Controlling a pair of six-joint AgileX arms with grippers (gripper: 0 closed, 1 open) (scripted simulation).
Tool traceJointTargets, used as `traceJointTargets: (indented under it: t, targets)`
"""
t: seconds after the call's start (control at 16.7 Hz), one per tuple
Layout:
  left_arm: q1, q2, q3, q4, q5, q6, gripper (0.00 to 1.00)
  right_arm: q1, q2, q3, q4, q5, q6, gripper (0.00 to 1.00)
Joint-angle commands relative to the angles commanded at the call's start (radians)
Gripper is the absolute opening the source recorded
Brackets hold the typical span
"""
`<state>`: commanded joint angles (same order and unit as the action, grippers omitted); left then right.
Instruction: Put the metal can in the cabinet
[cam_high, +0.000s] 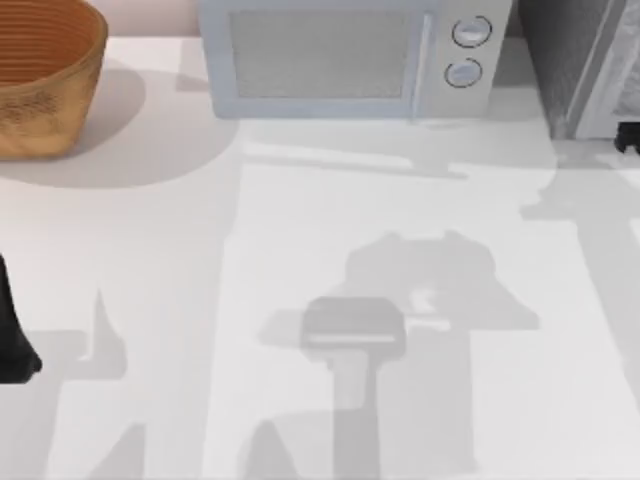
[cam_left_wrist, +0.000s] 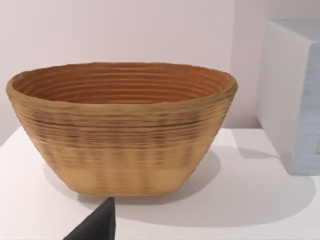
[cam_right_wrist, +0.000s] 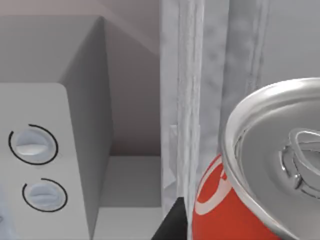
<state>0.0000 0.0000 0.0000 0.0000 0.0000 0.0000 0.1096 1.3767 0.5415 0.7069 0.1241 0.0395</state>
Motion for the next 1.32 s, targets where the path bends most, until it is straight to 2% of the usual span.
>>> traceJointTargets:
  t: [0.36,1.32]
  targets:
    - [0.000,0.000,0.000,0.000,0.000,0.000,1.00,-0.021,-0.283,-0.101,-0.134,-0.025,-0.009,0.00]
    - [0.000,0.000,0.000,0.000,0.000,0.000,1.00,-0.100,-1.250,-0.492,-0.642,-0.113,-0.034,0.00]
